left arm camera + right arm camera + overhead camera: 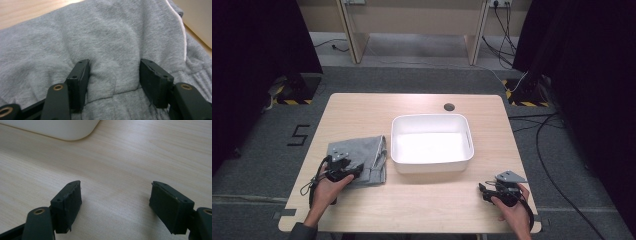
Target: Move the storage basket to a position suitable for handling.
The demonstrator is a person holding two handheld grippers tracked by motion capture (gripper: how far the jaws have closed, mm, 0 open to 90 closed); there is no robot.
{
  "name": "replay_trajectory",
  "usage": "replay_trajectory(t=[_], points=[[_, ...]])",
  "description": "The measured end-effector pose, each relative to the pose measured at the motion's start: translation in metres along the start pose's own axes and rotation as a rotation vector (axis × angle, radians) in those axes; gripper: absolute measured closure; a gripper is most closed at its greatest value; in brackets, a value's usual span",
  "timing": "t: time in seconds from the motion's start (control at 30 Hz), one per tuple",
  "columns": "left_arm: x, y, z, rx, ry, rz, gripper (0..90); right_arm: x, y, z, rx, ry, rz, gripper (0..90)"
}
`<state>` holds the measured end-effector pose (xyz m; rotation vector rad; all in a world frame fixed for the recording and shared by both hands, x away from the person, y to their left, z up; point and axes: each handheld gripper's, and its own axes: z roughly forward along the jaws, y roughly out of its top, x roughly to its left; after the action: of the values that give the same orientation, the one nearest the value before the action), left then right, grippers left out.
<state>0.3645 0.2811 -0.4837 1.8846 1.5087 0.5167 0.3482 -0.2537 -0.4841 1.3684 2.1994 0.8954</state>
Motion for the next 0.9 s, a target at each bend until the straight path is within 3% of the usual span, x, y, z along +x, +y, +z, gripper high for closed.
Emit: replay_trajectory(t=[0.33,0.53,0.9], points=[[-0.014,-0.019,-0.018,-0.008,-0.022,0.024,41.7,-0.001,0.0,0.0,0.003,0.008,0.001,25.2],[-0.023,-0.034,-0.033,-0.003,-0.056,0.043,41.6,0.0,0.0,0.0,0.004,0.007,0.001,25.0],[-0.043,-0.054,-0.054,-0.006,-0.062,0.087,41.3,0.0,0.0,0.0,0.006,0.008,0.007,24.5]])
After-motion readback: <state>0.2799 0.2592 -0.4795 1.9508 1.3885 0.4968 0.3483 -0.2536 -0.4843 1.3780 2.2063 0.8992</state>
